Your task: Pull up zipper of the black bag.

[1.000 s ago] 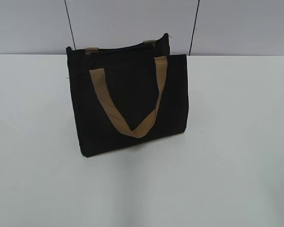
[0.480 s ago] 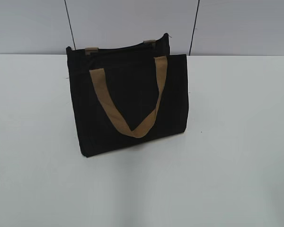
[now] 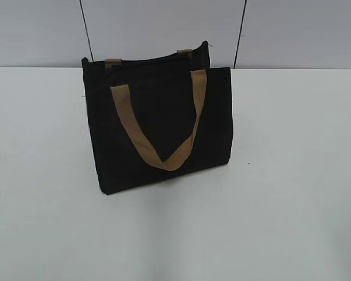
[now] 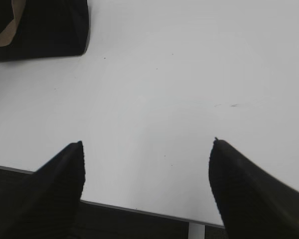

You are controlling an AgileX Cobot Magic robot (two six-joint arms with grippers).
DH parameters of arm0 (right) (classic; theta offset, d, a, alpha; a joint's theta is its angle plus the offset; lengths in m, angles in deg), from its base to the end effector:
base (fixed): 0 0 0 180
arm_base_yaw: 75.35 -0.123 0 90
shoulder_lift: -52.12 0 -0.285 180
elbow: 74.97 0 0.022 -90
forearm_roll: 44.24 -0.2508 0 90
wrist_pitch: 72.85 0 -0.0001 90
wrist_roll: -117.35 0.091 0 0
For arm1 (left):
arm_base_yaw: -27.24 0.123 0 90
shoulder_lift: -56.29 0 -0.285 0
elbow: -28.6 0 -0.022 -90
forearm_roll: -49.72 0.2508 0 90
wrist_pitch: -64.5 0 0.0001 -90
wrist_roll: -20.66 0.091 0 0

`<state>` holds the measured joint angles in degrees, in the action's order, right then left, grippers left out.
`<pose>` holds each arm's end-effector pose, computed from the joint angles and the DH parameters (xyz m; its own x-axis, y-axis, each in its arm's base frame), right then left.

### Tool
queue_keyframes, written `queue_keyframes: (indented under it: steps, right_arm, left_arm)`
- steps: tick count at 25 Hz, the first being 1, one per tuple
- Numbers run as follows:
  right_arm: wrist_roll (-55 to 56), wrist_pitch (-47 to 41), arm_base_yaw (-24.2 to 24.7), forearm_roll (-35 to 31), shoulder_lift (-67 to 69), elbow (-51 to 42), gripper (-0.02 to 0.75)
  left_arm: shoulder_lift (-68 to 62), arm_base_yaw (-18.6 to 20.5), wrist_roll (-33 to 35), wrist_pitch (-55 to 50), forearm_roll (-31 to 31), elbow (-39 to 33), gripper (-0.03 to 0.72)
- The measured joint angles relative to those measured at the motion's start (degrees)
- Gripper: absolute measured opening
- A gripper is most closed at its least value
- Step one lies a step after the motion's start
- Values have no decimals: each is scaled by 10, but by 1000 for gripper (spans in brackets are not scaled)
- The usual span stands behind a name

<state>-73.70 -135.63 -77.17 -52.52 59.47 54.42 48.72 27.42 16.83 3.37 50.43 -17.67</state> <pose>-0.0044 0.0115 0.2653 -0.4853 -0.1405 -0.8630 -0.2046 0.9779 -0.0441 -0.0106 0.0010 0.2878 -0.4205 -0.0621 -0.9051 -0.0386 0.9980 -0.0506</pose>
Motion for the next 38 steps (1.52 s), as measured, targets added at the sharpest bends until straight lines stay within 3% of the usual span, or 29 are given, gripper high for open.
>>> queue_keyframes:
  steps: [9, 13, 21, 28, 38]
  right_arm:
    - [0, 0, 0, 0, 0, 0, 589]
    - [0, 0, 0, -3, 0, 0, 589]
    - [0, 0, 0, -6, 0, 0, 589]
    - [0, 0, 0, -8, 0, 0, 589]
    - [0, 0, 0, -9, 0, 0, 589]
  left_arm:
    - [-76, 0, 0, 15, -10, 9, 245]
    - [-147, 0, 15, 63, -32, 35, 283]
    - [-282, 0, 172, 195, -180, 42, 415]
    - [-415, -3, 338, 334, -281, 41, 431]
    - [-658, -118, 370, 574, -323, 40, 434]
